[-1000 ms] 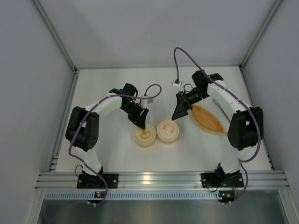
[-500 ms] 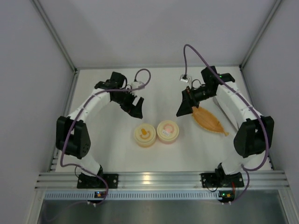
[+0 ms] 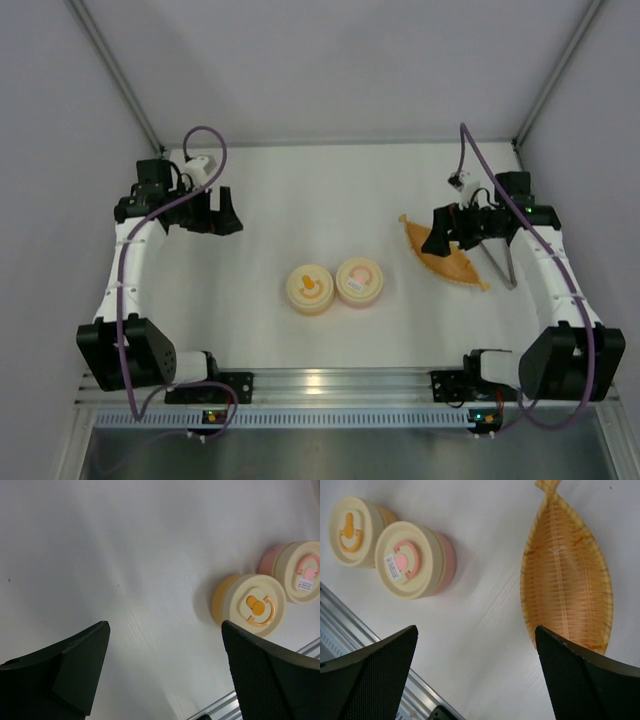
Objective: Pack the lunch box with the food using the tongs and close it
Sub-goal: Reset both arms
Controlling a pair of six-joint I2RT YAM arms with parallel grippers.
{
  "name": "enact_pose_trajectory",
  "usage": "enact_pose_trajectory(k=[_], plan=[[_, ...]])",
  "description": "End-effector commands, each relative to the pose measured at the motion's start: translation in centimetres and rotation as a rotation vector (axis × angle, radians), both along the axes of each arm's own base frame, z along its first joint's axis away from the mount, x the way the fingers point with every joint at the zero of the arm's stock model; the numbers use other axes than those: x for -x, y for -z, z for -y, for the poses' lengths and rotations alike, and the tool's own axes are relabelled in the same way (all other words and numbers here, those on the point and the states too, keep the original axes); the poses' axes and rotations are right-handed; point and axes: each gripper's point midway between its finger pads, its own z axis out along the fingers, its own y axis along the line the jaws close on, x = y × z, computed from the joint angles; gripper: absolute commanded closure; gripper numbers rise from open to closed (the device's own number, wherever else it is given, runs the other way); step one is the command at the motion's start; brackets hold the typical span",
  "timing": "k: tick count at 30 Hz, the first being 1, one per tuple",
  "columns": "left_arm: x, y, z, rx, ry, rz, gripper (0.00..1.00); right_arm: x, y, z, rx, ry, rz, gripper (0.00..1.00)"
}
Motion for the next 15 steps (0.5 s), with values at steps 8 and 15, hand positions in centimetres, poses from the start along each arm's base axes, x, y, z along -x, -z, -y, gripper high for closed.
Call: enact_pose_trajectory(k=[8,15], plan=[[3.0,5.3,-5.0,-0.136,-0.181,-0.086,0.02,0.3,3.7,6.6,0.247,0.25,0.111,0.01],[3.3,5.9,-6.2,-0.203,-0.223,-0.044,0.02,0.4,3.8,8.0,0.27,0.312,0.127,0.01]])
